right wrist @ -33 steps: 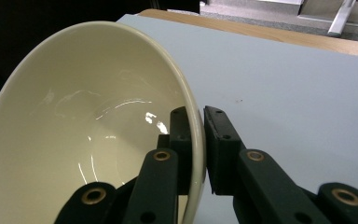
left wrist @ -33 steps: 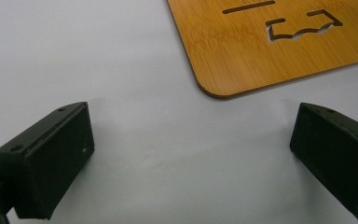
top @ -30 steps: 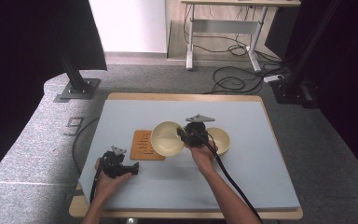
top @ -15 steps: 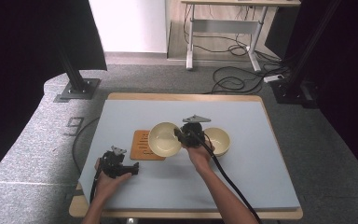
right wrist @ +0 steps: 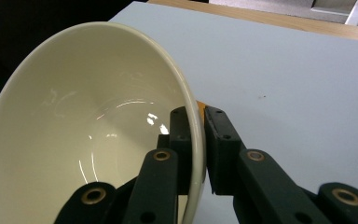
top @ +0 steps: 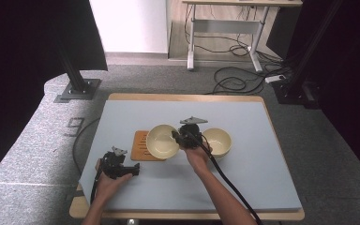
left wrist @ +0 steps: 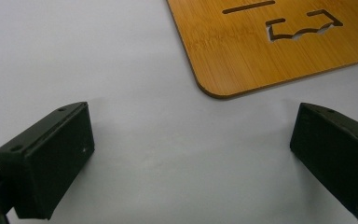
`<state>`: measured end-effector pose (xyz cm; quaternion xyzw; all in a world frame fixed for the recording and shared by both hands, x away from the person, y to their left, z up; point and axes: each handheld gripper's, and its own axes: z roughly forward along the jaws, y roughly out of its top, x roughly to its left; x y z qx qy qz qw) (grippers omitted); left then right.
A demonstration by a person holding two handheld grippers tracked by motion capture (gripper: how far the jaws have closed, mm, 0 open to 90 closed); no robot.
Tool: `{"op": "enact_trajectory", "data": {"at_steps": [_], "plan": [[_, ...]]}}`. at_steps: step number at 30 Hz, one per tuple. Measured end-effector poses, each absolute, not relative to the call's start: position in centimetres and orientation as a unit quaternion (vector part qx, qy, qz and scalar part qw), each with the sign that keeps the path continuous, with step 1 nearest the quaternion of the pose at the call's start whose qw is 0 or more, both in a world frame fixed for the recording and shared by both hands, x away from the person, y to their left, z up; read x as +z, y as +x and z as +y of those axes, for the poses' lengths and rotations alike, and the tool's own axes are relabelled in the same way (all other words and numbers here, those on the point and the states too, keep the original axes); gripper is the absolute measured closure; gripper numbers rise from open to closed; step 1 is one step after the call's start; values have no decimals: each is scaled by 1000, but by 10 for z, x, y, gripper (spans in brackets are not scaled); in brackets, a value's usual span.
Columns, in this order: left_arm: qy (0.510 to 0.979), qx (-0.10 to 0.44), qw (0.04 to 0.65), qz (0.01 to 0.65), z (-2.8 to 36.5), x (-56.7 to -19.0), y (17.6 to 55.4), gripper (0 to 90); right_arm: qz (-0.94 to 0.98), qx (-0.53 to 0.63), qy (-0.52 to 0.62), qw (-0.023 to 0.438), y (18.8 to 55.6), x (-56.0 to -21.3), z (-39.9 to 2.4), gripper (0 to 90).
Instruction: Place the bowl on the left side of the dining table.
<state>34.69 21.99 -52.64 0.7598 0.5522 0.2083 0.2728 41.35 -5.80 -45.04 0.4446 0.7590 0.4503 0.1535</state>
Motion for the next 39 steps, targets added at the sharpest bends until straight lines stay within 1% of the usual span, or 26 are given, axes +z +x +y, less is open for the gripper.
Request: {"op": "enact_trajectory", "data": {"at_steps": [39], "plan": [[760, 207, 273, 552, 220, -526, 347, 0, 768, 436, 448, 140, 428, -468, -31, 820]]}}
